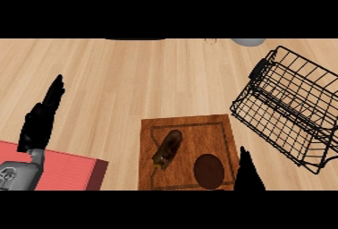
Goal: Pick the cupcake from the cutting board and place it in the tiered basket
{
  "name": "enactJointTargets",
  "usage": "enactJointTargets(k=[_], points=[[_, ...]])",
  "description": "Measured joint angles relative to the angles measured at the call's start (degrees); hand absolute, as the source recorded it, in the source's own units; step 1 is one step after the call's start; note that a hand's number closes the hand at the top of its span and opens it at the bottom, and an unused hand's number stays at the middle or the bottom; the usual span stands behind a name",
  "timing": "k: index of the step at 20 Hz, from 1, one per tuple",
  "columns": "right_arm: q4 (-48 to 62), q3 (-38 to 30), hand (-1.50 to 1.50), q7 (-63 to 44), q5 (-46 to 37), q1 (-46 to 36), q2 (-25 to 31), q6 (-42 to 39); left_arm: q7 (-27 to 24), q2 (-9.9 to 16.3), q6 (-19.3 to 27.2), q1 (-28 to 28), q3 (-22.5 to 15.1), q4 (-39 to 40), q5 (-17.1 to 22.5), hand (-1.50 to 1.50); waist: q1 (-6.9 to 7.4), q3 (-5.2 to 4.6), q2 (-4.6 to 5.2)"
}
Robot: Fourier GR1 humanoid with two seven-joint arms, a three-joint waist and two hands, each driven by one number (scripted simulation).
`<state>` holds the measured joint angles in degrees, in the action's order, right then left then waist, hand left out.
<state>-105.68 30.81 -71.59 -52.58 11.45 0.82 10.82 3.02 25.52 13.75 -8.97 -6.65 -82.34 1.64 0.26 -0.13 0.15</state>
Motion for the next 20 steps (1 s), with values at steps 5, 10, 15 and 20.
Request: enactJointTargets(k=[5, 10, 15, 20], points=[[2.6, -0.3, -1.5, 0.2, 1.9, -2.3, -0.1, -0.1, -0.4, -0.8, 0.0, 0.6, 0.0, -0.2, -0.5, 0.0, 0.11, 0.03, 0.02], [6.3, 0.1, -1.5, 0.4, 4.5, -4.7, -0.1, 0.9, 0.2, -1.1, -0.1, 0.2, 0.3, -0.2, -1.0, 0.0, 0.17, 0.07, 0.0], [9.9, 0.1, 1.5, 0.8, 8.8, -7.2, 0.3, 2.1, 1.0, -1.1, -0.7, -0.7, 0.6, -0.2, -1.2, 0.0, 0.12, -0.15, -0.16], [12.2, 1.2, 1.5, 1.1, 9.3, -10.6, 0.8, -0.1, 0.4, -2.0, -0.8, -0.8, 0.8, 0.5, -1.9, 0.0, -0.11, -0.46, -0.44]])
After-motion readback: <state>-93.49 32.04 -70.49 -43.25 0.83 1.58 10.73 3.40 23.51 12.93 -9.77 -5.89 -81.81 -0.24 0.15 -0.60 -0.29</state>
